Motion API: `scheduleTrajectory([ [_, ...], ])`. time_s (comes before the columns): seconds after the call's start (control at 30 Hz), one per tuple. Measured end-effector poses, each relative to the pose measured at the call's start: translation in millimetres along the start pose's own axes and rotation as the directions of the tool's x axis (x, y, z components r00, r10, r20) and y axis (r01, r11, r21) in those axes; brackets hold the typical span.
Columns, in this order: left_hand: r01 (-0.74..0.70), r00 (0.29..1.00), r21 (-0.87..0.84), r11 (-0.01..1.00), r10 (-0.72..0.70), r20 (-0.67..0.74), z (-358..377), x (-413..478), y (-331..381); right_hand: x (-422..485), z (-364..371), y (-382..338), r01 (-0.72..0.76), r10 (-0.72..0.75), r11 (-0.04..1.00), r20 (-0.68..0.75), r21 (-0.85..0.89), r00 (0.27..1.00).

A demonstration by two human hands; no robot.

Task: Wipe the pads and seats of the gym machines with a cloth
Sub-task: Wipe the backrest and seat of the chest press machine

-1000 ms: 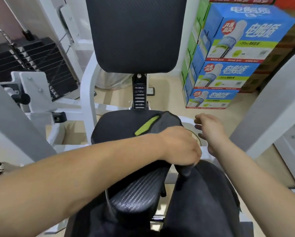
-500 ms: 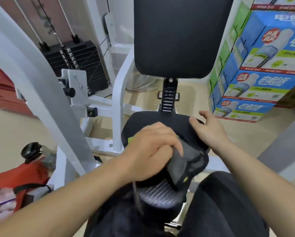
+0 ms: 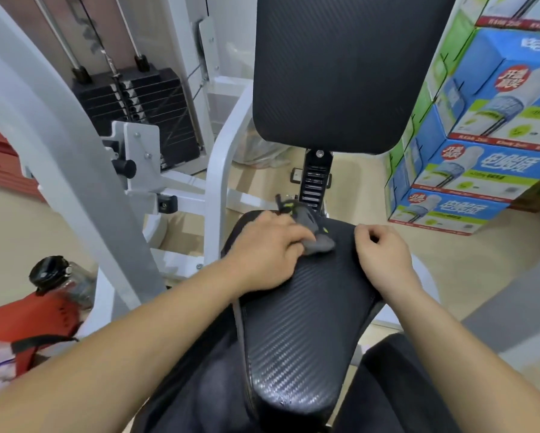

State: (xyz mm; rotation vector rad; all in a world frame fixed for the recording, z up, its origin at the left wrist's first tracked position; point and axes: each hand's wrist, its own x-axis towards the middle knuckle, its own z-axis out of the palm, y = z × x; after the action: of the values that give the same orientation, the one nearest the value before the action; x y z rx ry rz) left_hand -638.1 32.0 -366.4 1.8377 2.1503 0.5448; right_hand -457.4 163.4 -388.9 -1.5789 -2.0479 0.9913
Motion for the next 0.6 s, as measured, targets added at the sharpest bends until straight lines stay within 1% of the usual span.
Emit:
scheduleTrajectory([
  [0.03, -0.120, 0.993, -0.040, 0.992, 0.120, -0.004, -3, -29, 18, 0, 0, 0, -0.020, 0.020, 1.000, -0.004, 0.018, 1.000],
  [0.07, -0.208, 0.977, -0.095, 0.973, 0.211, 0.019, -7, -51, 31, 2, 1, 1, -0.012, 0.012, 1.000, -0.001, 0.012, 1.000],
  [0.1, -0.262, 0.962, -0.138, 0.955, 0.270, 0.044, -10, -60, 34, 4, 2, 2, -0.005, 0.005, 1.000, 0.008, 0.000, 1.000],
  [0.13, -0.285, 0.952, -0.152, 0.946, 0.297, 0.068, -10, -56, 29, 6, 3, 5, 0.007, -0.007, 1.000, 0.011, -0.009, 1.000],
  [0.17, -0.275, 0.953, -0.134, 0.952, 0.288, 0.096, -11, -41, 20, 7, 3, 7, 0.016, -0.015, 1.000, 0.009, -0.006, 1.000],
  [0.2, -0.236, 0.963, -0.085, 0.968, 0.245, 0.113, -10, -18, 8, 9, 4, 9, 0.026, -0.026, 1.000, 0.004, 0.007, 1.000],
  [0.3, -0.055, 0.995, 0.124, 0.991, 0.044, 0.092, 9, 58, -26, 9, 7, 13, 0.069, -0.070, 0.997, -0.024, -0.014, 0.997],
  [0.33, 0.001, 0.995, 0.156, 0.988, -0.016, 0.098, 16, 76, -32, 10, 8, 14, 0.077, -0.077, 0.997, -0.036, -0.014, 0.996],
  [0.4, 0.049, 0.992, 0.167, 0.985, -0.067, 0.105, 23, 93, -36, 8, 8, 9, 0.064, -0.065, 0.998, -0.047, -0.030, 0.997],
  [0.47, 0.069, 0.993, 0.174, 0.982, -0.085, 0.085, 23, 88, -32, 5, 0, -3, 0.032, -0.032, 0.996, 0.008, -0.089, 0.999],
  [0.5, 0.068, 0.993, 0.183, 0.981, -0.083, 0.079, 20, 78, -26, 5, -7, -11, -0.004, 0.011, 0.995, 0.067, -0.103, 0.998],
  [0.6, 0.000, 0.995, 0.169, 0.986, -0.016, 0.097, 12, 25, 1, 7, -29, -38, -0.168, 0.189, 0.980, 0.249, -0.105, 0.950],
])
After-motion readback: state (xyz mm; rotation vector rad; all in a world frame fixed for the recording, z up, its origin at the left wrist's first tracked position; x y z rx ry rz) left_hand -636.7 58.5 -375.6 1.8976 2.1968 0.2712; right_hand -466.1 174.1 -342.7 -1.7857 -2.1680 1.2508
